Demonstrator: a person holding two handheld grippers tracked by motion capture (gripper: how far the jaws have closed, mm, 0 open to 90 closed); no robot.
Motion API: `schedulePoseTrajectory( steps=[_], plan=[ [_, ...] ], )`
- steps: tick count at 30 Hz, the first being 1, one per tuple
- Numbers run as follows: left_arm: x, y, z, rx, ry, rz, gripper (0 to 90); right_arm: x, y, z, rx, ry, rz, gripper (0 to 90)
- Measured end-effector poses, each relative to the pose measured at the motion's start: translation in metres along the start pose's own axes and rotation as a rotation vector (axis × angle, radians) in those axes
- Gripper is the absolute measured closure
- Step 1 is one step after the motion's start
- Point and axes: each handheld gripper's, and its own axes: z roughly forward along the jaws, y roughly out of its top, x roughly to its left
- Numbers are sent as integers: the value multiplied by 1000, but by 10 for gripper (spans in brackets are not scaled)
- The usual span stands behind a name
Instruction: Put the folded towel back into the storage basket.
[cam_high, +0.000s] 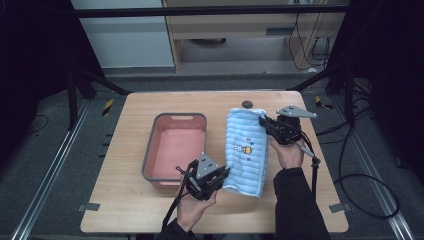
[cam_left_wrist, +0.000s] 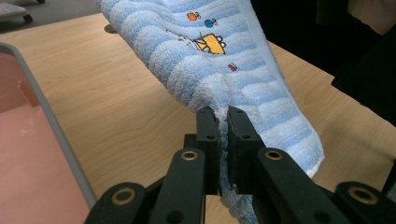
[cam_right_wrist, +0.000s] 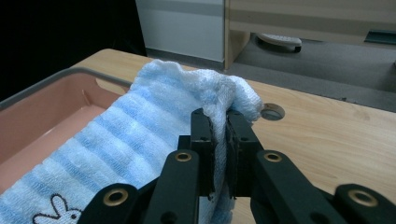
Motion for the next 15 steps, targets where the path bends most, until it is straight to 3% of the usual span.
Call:
schedulePoseTrajectory(
  steps=[15],
  plan=[
    [12,16,-23,-49,29,9,849,17,30,2,-34,5,-22,836]
  ],
)
